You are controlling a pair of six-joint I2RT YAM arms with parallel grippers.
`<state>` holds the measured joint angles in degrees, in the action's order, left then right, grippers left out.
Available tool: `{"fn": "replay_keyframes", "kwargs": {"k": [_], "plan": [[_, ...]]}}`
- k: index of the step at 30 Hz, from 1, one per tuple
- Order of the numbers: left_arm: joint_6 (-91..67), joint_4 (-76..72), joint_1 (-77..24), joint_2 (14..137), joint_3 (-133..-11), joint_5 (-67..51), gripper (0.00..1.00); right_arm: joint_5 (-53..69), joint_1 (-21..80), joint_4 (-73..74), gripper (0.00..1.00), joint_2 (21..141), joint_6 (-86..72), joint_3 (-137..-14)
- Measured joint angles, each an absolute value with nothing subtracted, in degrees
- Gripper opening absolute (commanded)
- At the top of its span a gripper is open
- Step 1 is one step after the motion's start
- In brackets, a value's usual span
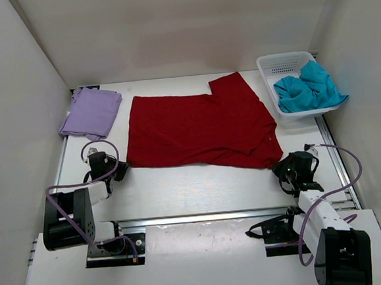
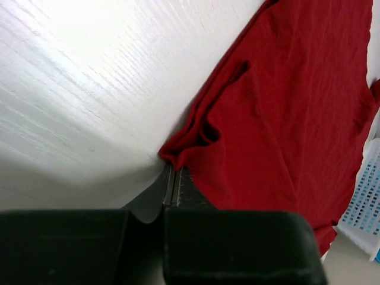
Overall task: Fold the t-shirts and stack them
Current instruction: Fold the flattened tshirt in 1/3 of the way
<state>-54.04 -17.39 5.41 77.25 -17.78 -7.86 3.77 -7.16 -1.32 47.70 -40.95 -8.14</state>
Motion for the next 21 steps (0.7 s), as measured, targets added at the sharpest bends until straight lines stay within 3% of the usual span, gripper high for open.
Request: {"fn": "replay_keyframes", "kwargs": {"k": [6, 10, 17, 19, 20, 21], "plan": [[-53.0, -13.9, 9.6, 71.3, -17.4, -8.7, 0.00, 4.1, -7.2, -1.3, 0.00, 47.4, -41.2, -8.0], [-51.5, -11.7, 19.9, 62.0, -12.6, -13.3, 0.00, 3.3, -6.5, 1.7, 0.00, 44.3, -41.8, -7.4], [-42.3, 4.3, 27.4, 52.1, -9.6, -16.6, 0.00, 2.8, -5.6, 9.6, 0.00, 38.5, -42.2, -7.1], [-40.5, 7.9, 26.0, 47.5, -9.6, -15.4, 0.26, 1.7, -4.3, 12.2, 0.00, 37.1, -42.2, -7.3], [-39.9, 8.9, 25.2, 45.6, -9.6, -15.1, 0.33, 1.2, -3.6, 13.3, 0.10, 36.5, -42.2, -7.3], [-39.6, 9.6, 24.5, 44.0, -9.6, -14.7, 0.47, 0.9, -3.1, 14.5, 0.27, 35.7, -42.2, -7.4]]}}
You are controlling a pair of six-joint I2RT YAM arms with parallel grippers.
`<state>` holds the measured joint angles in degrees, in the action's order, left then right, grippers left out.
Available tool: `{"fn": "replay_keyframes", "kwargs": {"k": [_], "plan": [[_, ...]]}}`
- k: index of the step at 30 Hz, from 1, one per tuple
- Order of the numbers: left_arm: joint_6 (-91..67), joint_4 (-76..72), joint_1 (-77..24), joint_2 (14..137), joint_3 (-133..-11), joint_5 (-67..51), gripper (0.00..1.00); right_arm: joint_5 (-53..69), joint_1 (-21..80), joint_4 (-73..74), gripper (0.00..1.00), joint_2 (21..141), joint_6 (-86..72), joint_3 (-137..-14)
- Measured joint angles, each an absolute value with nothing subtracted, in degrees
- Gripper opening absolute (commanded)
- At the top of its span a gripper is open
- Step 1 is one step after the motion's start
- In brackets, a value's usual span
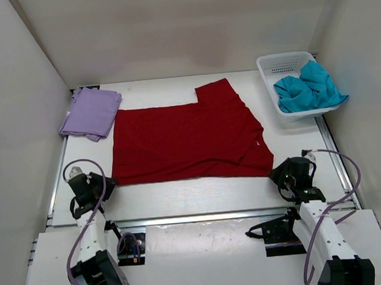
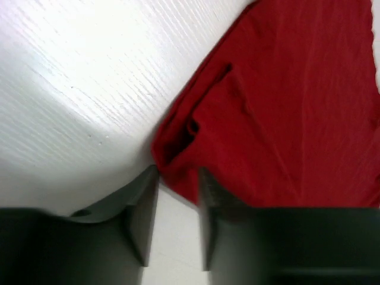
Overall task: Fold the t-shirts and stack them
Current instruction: Fold the flattened tshirt in 1/3 of the way
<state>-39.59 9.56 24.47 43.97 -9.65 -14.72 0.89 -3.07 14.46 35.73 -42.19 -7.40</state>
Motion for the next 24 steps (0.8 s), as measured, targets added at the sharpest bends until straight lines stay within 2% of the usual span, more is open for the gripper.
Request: {"fn": "replay_keyframes", "kwargs": {"k": [1, 2, 3, 5, 7, 9, 10, 11, 12, 13, 14, 15, 17, 19, 22, 24], "plan": [[-39.1, 10.1, 24.1, 42.9, -9.6, -14.5, 0.61, 0.7, -2.7, 15.4, 0.37, 35.4, -42.3, -7.7], [-38.8, 10.3, 24.0, 42.5, -9.7, -14.3, 0.64, 0.3, -2.5, 16.1, 0.50, 35.3, -42.0, -8.8], [-38.5, 10.8, 23.9, 42.7, -10.0, -14.2, 0.73, -0.3, -2.5, 17.2, 0.55, 35.5, -41.8, -9.9], [-37.7, 12.5, 23.5, 44.2, -11.7, -13.8, 0.92, -1.5, -2.5, 19.2, 0.56, 35.7, -40.5, -12.4], [-37.5, 13.1, 22.5, 45.4, -14.4, -13.9, 0.98, -2.2, -2.5, 20.9, 0.52, 36.1, -39.2, -15.1], [-37.5, 12.8, 20.4, 46.3, -17.5, -13.8, 0.99, -2.1, -2.2, 21.3, 0.40, 37.1, -37.6, -18.5], [-37.5, 12.2, 18.1, 47.2, -19.4, -13.4, 0.90, -1.6, -1.8, 20.8, 0.35, 37.5, -36.9, -20.0], [-37.7, 11.5, 15.3, 48.1, -21.1, -13.0, 0.78, -0.9, -1.3, 19.8, 0.24, 38.2, -36.8, -21.2], [-37.8, 10.5, 11.6, 49.2, -22.7, -12.4, 0.53, 0.2, -0.7, 18.5, 0.10, 39.1, -36.3, -22.3], [-37.8, 9.1, 6.5, 50.7, -24.4, -11.0, 0.37, 1.0, 0.6, 16.7, 0.04, 40.8, -36.2, -23.1], [-38.1, 7.7, 1.8, 52.0, -25.6, -10.3, 0.32, 1.9, 1.9, 15.0, 0.00, 42.0, -35.9, -23.7], [-37.8, 6.2, -4.2, 53.8, -26.9, -9.4, 0.27, 3.0, 3.6, 12.9, 0.00, 44.0, -35.7, -24.0], [-38.0, 3.2, -12.8, 57.6, -28.3, -8.8, 0.26, 4.6, 7.3, 9.0, 0.00, 48.9, -35.4, -24.2], [-38.4, 0.1, -18.6, 62.2, -28.5, -9.0, 0.25, 6.8, 10.7, 5.5, 0.09, 54.5, -34.5, -24.2], [-39.2, -2.4, -23.7, 68.6, -28.4, -9.0, 0.24, 9.3, 14.4, 2.7, 0.42, 61.6, -33.8, -24.2], [-39.8, -4.3, -26.0, 70.8, -27.8, -9.1, 0.25, 10.6, 16.1, 0.6, 0.49, 64.1, -33.5, -24.2]]}}
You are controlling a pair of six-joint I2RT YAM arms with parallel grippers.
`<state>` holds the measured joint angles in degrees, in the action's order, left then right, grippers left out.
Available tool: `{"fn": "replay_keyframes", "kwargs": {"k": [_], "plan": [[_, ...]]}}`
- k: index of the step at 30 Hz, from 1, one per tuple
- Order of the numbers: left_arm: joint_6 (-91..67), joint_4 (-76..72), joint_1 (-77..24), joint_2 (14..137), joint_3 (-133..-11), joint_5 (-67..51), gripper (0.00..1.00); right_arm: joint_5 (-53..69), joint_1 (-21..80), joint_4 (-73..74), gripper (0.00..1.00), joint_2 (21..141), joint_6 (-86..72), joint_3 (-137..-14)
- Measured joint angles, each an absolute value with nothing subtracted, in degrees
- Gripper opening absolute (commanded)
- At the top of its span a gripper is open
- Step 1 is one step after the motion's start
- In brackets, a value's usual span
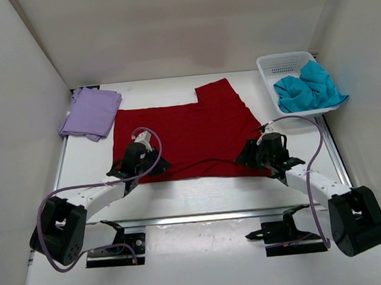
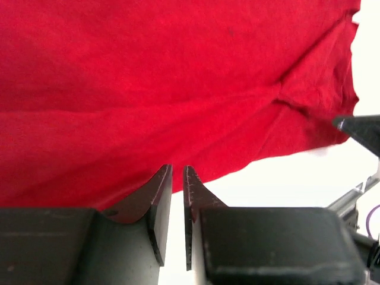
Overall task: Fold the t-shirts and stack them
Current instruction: Fold the flattened tshirt in 1/3 of the way
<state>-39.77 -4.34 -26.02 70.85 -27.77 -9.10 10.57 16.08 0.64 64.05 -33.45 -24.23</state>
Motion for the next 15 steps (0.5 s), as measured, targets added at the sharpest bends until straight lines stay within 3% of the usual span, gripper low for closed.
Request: {"fn": "replay_keyframes", "kwargs": {"k": [15], "plan": [[-41.6, -12.3, -29.6, 74.4, -25.1, -9.9, 0.22, 12.6, 16.1, -8.0, 0.41, 71.0, -36.0, -23.9]]}}
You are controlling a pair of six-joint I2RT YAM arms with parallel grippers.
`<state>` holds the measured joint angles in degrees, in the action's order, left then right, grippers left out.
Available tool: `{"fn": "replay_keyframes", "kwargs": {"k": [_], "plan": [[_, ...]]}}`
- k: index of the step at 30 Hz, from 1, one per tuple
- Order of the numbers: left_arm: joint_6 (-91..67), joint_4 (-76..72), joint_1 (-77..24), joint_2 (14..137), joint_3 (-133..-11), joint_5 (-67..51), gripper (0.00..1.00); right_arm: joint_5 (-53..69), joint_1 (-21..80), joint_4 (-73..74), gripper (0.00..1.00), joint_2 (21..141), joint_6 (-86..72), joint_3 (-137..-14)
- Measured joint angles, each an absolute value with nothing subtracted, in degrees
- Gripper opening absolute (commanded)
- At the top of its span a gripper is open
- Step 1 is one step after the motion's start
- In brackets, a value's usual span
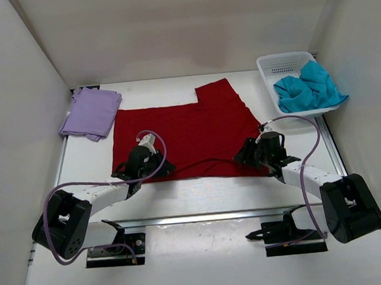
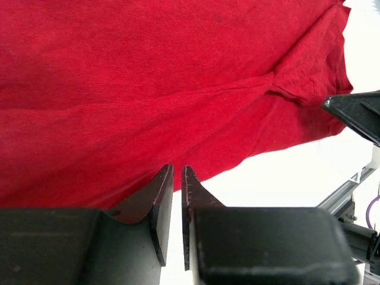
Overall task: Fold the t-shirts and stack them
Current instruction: Fold the flattened tshirt in 1/3 of the way
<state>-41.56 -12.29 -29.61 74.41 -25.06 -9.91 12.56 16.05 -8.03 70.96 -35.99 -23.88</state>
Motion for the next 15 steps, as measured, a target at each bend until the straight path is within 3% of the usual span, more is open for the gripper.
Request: {"fn": "replay_keyframes", "kwargs": {"k": [7, 11, 15], "plan": [[-41.6, -13.0, -28.2, 72.5, -23.7, -10.2, 0.21, 10.8, 16.1, -7.9, 0.42, 70.7, -36.2, -23.3], [-41.7, -13.3, -28.0, 72.6, -23.6, -10.5, 0.21, 12.0, 16.1, -8.3, 0.26, 72.9, -36.7, -23.3], [-42.0, -13.8, -28.0, 72.6, -23.6, -10.6, 0.20, 12.8, 16.2, -8.6, 0.26, 74.4, -37.3, -23.4]]}}
